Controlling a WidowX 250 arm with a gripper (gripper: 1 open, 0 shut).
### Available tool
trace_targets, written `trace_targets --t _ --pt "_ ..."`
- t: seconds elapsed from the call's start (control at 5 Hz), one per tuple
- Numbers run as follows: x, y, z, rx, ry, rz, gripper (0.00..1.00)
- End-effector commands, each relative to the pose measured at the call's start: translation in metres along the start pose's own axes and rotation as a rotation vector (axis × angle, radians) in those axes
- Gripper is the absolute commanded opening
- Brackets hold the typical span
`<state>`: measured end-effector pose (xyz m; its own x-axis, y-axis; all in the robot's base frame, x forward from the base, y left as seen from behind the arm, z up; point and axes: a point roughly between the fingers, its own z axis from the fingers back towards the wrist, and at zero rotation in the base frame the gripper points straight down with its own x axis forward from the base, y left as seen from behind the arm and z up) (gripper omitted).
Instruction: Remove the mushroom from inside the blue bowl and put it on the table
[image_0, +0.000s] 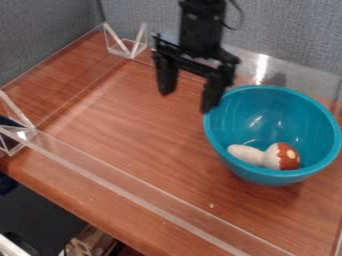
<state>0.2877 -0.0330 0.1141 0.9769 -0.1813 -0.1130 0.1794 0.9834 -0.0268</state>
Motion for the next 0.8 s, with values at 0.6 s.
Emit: trace_targets --t 0.6 --pt "0.026 -0.095 -0.012 0.038 -0.074 -0.453 1.0"
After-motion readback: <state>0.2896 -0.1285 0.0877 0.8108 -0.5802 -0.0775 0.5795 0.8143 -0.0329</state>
